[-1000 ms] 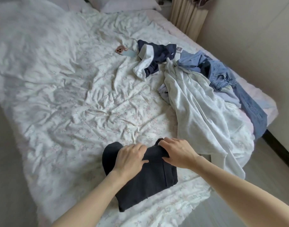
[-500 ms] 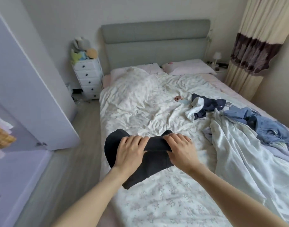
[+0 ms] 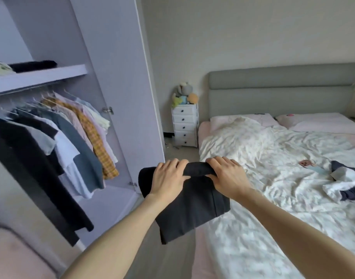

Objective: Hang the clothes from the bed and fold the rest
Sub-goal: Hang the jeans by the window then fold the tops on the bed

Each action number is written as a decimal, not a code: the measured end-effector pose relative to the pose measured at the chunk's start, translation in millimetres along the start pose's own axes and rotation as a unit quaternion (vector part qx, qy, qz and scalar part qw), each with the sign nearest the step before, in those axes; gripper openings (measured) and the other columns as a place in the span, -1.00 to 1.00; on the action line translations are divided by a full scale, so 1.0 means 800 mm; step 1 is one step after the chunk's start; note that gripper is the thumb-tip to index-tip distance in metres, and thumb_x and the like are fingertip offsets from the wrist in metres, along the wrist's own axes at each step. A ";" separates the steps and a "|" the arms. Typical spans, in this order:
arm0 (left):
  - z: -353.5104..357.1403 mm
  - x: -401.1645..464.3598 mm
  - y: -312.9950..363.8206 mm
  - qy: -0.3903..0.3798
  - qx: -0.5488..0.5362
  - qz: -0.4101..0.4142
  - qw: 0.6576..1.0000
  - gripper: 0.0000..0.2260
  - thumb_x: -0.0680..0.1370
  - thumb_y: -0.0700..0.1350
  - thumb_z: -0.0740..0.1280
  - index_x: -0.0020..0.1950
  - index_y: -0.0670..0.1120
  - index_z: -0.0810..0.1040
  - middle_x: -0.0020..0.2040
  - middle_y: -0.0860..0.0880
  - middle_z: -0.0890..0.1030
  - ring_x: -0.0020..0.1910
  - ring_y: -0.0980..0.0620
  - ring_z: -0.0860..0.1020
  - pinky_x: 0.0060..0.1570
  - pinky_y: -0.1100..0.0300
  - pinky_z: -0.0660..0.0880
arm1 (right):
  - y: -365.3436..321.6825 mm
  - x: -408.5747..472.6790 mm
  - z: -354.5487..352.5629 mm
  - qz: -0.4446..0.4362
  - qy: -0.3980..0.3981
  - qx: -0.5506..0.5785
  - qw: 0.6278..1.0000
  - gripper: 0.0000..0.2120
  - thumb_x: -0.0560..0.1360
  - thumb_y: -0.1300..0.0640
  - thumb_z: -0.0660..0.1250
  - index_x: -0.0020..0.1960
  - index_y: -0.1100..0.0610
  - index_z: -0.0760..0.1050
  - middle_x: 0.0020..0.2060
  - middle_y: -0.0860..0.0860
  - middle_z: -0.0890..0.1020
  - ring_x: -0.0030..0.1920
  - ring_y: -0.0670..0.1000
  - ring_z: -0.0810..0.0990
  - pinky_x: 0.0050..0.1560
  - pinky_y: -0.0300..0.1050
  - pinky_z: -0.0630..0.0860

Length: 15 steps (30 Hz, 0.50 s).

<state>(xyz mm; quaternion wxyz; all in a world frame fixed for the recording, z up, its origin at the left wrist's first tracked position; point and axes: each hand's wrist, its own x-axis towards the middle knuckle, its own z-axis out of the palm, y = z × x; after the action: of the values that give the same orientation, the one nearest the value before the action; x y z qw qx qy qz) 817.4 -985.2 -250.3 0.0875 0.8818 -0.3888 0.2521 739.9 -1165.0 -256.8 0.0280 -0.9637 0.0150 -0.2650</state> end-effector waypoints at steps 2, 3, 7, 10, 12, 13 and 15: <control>-0.008 0.009 -0.046 0.009 0.003 -0.023 1.000 -0.66 0.58 0.07 0.22 0.31 -0.01 0.35 0.16 0.00 0.52 0.13 -0.02 0.48 0.09 0.13 0.34 | -0.031 0.042 0.010 -0.010 0.017 0.005 1.000 -0.72 0.49 0.01 0.30 0.14 0.10 0.49 -0.05 0.01 0.57 -0.01 0.09 0.56 0.00 -0.04 0.46; -0.013 0.014 -0.063 0.012 0.007 -0.031 0.999 -0.67 0.58 0.07 0.22 0.31 -0.01 0.35 0.15 -0.01 0.52 0.12 -0.03 0.48 0.09 0.13 0.34 | -0.042 0.057 0.015 -0.011 0.028 0.011 0.999 -0.74 0.45 0.05 0.35 0.10 0.13 0.51 -0.10 0.03 0.58 -0.06 0.12 0.58 -0.05 0.00 0.49; -0.027 0.033 -0.130 0.026 0.049 -0.051 0.997 -0.67 0.58 0.05 0.22 0.31 -0.03 0.36 0.12 -0.03 0.54 0.10 -0.06 0.48 0.07 0.12 0.33 | -0.092 0.121 0.036 0.010 0.045 0.033 0.998 -0.71 0.45 0.09 0.36 0.14 0.13 0.51 -0.09 0.07 0.58 -0.04 0.17 0.56 -0.02 0.04 0.45; -0.028 0.049 -0.176 0.047 0.091 -0.087 0.991 -0.69 0.58 0.05 0.21 0.27 -0.05 0.38 0.09 -0.04 0.55 0.07 -0.05 0.50 0.04 0.12 0.34 | -0.119 0.175 0.056 0.005 0.068 0.043 0.997 -0.72 0.45 0.10 0.35 0.15 0.12 0.50 -0.07 0.06 0.58 -0.02 0.17 0.54 0.00 0.03 0.40; -0.026 0.061 -0.206 0.051 0.100 -0.114 0.987 -0.70 0.59 0.06 0.20 0.26 -0.04 0.38 0.08 -0.03 0.55 0.06 -0.04 0.50 0.03 0.14 0.34 | -0.134 0.211 0.070 -0.002 0.076 0.046 0.996 -0.72 0.47 0.09 0.33 0.17 0.09 0.49 -0.04 0.04 0.58 0.01 0.15 0.53 0.04 0.02 0.37; -0.026 0.069 -0.222 0.049 0.104 -0.122 0.986 -0.70 0.59 0.07 0.19 0.26 -0.04 0.37 0.09 -0.03 0.54 0.06 -0.03 0.50 0.03 0.14 0.34 | -0.140 0.229 0.077 -0.008 0.079 0.051 0.996 -0.71 0.47 0.09 0.33 0.18 0.09 0.48 -0.02 0.03 0.58 0.02 0.14 0.53 0.07 0.02 0.35; -0.023 0.089 -0.257 0.053 0.119 -0.139 0.982 -0.71 0.59 0.07 0.19 0.25 -0.04 0.36 0.09 -0.03 0.54 0.07 -0.04 0.50 0.03 0.14 0.35 | -0.151 0.274 0.094 -0.025 0.081 0.051 0.995 -0.70 0.50 0.06 0.29 0.22 0.06 0.45 0.01 0.01 0.57 0.05 0.11 0.51 0.11 -0.02 0.31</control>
<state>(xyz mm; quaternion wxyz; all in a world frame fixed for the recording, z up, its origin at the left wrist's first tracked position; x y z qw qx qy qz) 1001.1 -883.7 -189.7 0.0370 0.9169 -0.2244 0.3279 968.1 -1050.3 -201.8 0.0698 -0.9363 -0.0200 -0.3435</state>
